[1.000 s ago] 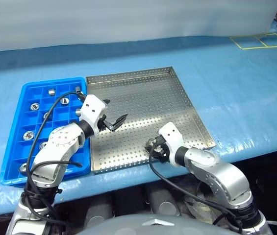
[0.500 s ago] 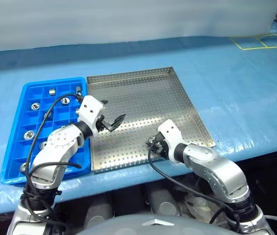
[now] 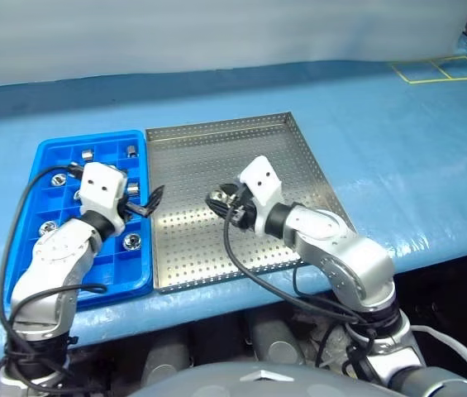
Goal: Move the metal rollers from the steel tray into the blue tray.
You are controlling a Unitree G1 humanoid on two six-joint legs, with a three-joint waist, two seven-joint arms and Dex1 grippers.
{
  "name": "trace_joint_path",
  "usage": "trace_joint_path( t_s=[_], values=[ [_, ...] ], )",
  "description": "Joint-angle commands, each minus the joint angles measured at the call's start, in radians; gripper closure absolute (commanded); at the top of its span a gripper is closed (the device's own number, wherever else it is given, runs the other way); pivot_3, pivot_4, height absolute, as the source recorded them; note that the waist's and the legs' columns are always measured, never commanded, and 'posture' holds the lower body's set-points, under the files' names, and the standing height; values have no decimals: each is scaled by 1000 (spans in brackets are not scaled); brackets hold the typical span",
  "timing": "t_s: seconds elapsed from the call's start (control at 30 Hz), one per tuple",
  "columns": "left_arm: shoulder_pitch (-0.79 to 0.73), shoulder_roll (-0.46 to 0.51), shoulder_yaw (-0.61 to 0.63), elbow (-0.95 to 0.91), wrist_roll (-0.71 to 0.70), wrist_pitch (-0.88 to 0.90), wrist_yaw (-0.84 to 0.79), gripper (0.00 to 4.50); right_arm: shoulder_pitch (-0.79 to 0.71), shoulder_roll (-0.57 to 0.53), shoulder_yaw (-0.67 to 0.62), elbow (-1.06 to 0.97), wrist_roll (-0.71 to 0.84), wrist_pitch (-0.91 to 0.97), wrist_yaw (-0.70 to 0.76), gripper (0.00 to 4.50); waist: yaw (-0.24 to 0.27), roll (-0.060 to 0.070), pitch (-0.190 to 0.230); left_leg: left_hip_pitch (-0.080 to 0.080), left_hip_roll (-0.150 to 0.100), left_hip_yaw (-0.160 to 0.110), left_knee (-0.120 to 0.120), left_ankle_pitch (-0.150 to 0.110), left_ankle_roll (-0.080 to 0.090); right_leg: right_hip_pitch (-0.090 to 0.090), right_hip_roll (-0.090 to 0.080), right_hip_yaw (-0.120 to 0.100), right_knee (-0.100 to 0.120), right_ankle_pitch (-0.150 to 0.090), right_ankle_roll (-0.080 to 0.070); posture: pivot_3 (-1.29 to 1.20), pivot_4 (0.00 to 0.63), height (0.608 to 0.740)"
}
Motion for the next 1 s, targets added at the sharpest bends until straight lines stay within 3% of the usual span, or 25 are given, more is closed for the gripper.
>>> trace_joint_path(
  t_s=[0.03,0.4,0.57,1.0],
  values=[
    [66,19,99,-118,-20,23,6,0,-67,47,77,42,26,-63,62,2742,14,0,0,0,0,0,0,0,0,0,-1,0,0,0,0,-77,150,740],
    [347,-75,334,-326,-29,74,88,0,-165,181,288,237,8,-185,196,2742,153,-1,0,0,-1,-3,-2,-1,0,0,-9,-8,0,-2,-4,154,150,740],
    [456,-113,432,-382,-42,75,87,0,-186,230,340,364,-31,-272,236,2742,188,-1,-1,0,-2,-4,-2,0,-2,1,-8,-12,0,-6,-12,213,150,740],
    [593,-147,379,-421,-41,55,69,0,-200,295,326,585,-114,-422,263,2742,212,-4,-2,1,0,-8,-3,3,-7,2,-1,-13,1,-8,-14,258,150,740]
  ],
)
